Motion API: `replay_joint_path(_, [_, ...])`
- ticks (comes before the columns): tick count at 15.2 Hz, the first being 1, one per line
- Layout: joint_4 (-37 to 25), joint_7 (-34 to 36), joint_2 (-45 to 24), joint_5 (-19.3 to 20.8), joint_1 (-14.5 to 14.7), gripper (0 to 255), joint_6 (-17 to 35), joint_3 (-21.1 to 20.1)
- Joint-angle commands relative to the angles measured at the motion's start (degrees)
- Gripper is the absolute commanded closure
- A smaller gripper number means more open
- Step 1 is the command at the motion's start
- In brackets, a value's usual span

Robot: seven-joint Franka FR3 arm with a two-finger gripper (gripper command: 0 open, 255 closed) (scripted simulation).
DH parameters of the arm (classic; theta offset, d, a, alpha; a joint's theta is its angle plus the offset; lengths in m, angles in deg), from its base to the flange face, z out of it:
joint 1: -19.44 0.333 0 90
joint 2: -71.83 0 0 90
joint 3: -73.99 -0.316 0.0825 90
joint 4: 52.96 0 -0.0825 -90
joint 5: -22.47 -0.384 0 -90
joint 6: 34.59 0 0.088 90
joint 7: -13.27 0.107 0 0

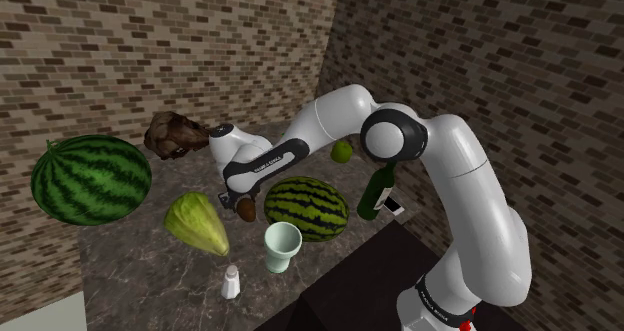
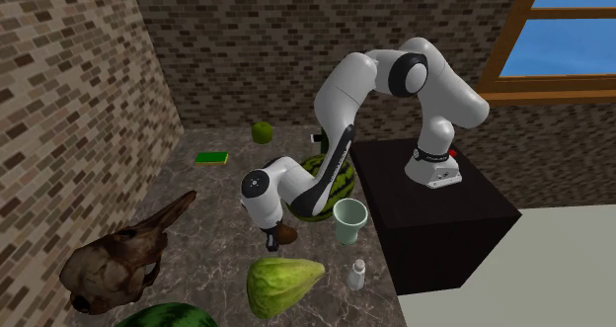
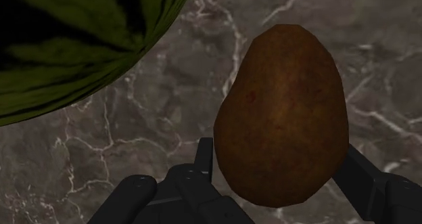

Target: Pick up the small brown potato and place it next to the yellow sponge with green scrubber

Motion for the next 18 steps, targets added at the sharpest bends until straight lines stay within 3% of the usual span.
replay_joint_path(1, [0.06,0.00,-0.04,-0.02,0.01,255,0.05,-0.03])
replay_joint_path(18, [1.95,-1.64,7.24,-1.81,-0.89,255,-5.22,-1.55])
